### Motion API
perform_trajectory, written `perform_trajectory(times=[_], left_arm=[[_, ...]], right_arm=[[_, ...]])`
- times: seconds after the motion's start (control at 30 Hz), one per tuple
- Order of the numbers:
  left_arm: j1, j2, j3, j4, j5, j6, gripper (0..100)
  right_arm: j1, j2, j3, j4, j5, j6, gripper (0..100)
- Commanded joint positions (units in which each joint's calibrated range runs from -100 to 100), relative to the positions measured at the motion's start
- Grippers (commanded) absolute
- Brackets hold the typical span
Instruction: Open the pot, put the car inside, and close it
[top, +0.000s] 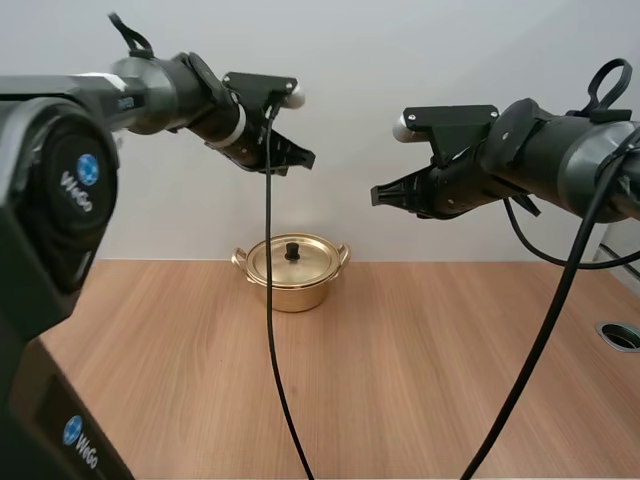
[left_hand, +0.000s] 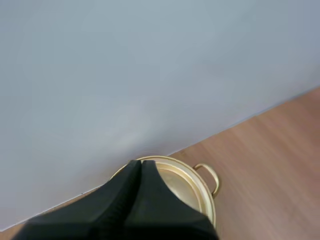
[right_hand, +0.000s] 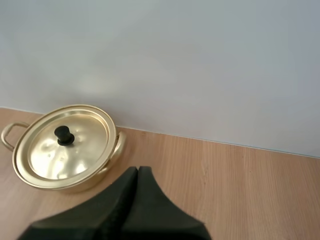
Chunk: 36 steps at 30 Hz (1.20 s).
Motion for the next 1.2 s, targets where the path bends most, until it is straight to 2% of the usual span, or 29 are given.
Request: perform_trajectory(times=[0.0,0.03,0.07,0.13,0.27,0.43,0.63,0.77,1.0,1.17], left_arm=[[0.02,-8.25,0.32,1.86,4.75,-3.59,0],[0.02,-9.25,1.10,2.57,3.47,-4.70,0],[0.11,-11.99,4.76,3.99,-2.72,-8.62,0],[0.11,-16.33,12.28,5.59,-18.38,-11.84,0],[0.11,-25.51,31.09,5.44,-44.57,-10.74,0],[0.11,-33.45,51.41,5.44,-65.18,-9.46,0],[0.11,-42.33,68.64,5.33,-74.66,-8.93,0],[0.11,-49.42,77.03,0.69,-76.43,-8.93,0],[0.11,-63.52,82.10,1.04,-76.25,-8.64,0],[0.11,-76.15,82.11,1.16,-77.64,-8.64,0]], right_arm=[[-0.03,-2.14,0.08,0.22,-2.20,0.93,0],[-0.03,-3.35,0.08,0.22,-2.78,1.28,0],[-0.03,-4.65,0.08,0.22,-2.98,1.63,0],[-0.03,-7.27,0.08,0.22,-3.05,2.05,0],[-0.03,-12.23,5.62,0.10,-10.11,2.05,0],[-0.03,-17.34,17.29,-0.67,-18.92,0.47,0],[-0.03,-26.32,30.17,-2.26,-26.89,-2.80,0],[-0.03,-32.51,37.53,-2.17,-36.12,-2.87,0],[-0.03,-35.07,43.28,-7.50,-41.75,-5.16,0],[-0.03,-35.07,48.64,-3.86,-48.59,-4.38,0]])
